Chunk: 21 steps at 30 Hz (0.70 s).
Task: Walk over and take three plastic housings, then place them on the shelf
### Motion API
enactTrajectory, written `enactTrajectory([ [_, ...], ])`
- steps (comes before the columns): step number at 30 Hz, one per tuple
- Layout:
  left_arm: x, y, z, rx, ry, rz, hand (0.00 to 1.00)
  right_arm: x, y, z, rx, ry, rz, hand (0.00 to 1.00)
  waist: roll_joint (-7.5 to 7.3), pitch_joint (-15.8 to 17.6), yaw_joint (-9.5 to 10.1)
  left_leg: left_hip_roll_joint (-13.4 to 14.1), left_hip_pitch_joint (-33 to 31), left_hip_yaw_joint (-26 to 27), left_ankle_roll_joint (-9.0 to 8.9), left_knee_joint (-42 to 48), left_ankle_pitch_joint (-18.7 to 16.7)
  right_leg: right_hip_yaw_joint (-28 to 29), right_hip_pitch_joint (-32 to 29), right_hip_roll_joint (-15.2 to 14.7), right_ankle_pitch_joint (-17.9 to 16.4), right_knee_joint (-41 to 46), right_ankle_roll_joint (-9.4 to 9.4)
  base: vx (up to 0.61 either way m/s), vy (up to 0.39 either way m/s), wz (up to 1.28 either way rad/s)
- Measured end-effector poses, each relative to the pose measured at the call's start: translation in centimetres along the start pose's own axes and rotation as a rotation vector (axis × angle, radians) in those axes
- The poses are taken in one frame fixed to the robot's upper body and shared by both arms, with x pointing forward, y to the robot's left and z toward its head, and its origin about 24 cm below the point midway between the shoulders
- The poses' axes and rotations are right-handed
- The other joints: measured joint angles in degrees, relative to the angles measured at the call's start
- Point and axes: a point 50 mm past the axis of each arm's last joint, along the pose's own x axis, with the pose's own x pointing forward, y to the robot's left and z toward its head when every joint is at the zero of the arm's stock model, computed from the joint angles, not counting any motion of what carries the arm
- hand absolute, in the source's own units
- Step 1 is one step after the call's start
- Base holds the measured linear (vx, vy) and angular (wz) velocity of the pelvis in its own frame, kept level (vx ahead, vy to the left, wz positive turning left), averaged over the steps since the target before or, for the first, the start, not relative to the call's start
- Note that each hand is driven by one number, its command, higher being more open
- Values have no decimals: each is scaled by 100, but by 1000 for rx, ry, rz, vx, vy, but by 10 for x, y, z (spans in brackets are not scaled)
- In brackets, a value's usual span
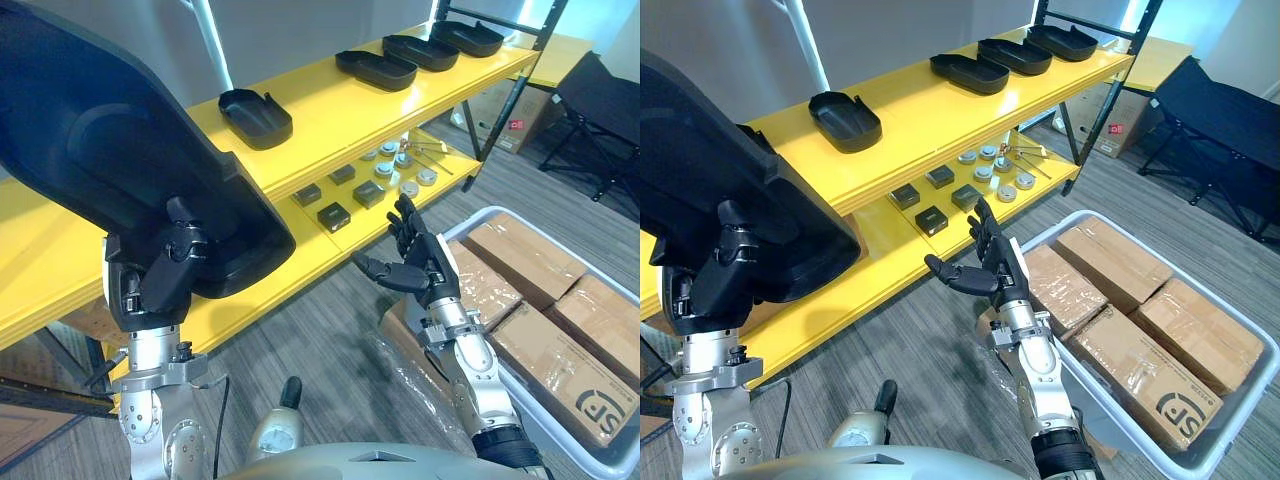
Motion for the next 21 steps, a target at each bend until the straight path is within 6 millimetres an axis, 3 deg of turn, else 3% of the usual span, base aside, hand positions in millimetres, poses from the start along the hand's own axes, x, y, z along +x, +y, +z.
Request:
enactTrajectory([
  [2,1,3,7,22,-26,4,0,3,5,1,15,-14,-4,100,-192,50,37,-158,-198,33,85,451,-244,15,51,-106,1,-79,-92,22,111,10],
  [3,3,5,12,43,-46,3,0,5,8,2,28,-23,-8,100,-354,90,83,-279,-376,231,259,954,-508,20,224,-168,44,-366,-225,68,166,17],
  [4,3,5,15,51,-53,0,0,3,7,2,28,-22,-24,100,-388,60,103,-386,-461,583,581,1390,-1004,-31,507,-89,-1,-502,-817,118,164,24],
  [5,4,5,16,55,-63,1,0,3,5,4,19,-31,-25,100,-348,69,96,-373,-476,565,474,1538,-1110,51,400,-115,-29,34,-1333,175,147,43],
  [6,3,8,17,68,-66,18,0,3,6,7,18,-52,-19,100,-342,-2,62,-455,-500,454,557,1675,-1251,255,-149,-432,411,1250,-1402,201,178,28],
  [8,5,13,23,127,-81,34,0,8,13,12,29,-92,8,100,-301,-24,78,-482,-332,449,640,1444,-1297,728,-674,-564,1168,2070,-1336,275,215,16],
  [9,6,18,26,153,-92,56,0,14,18,16,36,-122,33,100,-305,-21,62,-507,-155,368,798,1299,-1289,873,-951,-521,864,2702,-1159,289,125,10],
  [10,6,19,27,155,-94,74,0,17,20,19,33,-134,48,100,-277,-4,50,-504,-20,335,852,1216,-1293,898,-1031,-441,574,2913,-1134,294,116,9],
  [11,7,21,27,153,-100,98,0,23,22,25,23,-174,63,100,-179,25,30,-468,255,268,881,1042,-1305,904,-1116,-116,113,2889,-1075,278,145,20],
  [12,9,20,28,149,-112,105,0,31,22,36,7,-226,68,100,-108,43,-22,-448,480,165,842,893,-1285,945,-1241,263,-187,2521,-1092,266,132,35],
  [13,12,20,28,145,-118,105,0,35,22,42,-3,-256,67,100,-76,30,-70,-450,518,74,831,853,-1291,1048,-1336,463,-271,2255,-1087,236,76,66],
  [14,18,16,25,126,-127,91,0,38,18,54,-20,-315,50,100,-43,26,-136,-494,532,-136,800,840,-1311,1350,-1497,757,-291,1846,-1084,234,11,135],
  [15,29,11,18,98,-137,64,0,39,12,75,-46,-418,12,100,-31,32,-293,-638,558,-568,779,846,-1322,2085,-1762,1066,-242,1387,-1002,239,-24,156],
  [18,37,11,6,80,-109,65,0,35,0,106,-108,-565,-48,100,-116,-21,-497,-876,808,-1211,630,858,-1400,2709,-1804,1135,-60,1081,-777,305,-195,163],
  [20,35,14,6,87,-102,75,0,30,-9,125,-123,-676,-85,100,-305,-133,-503,-1029,805,-1347,397,945,-1555,2493,-1625,983,554,494,-811,294,-337,140],
  [21,33,13,3,69,-90,96,0,26,-19,140,-137,-756,-105,100,-142,-223,-491,-755,587,-953,260,1158,-1804,1987,-1287,1015,458,96,-677,171,-249,101],
])
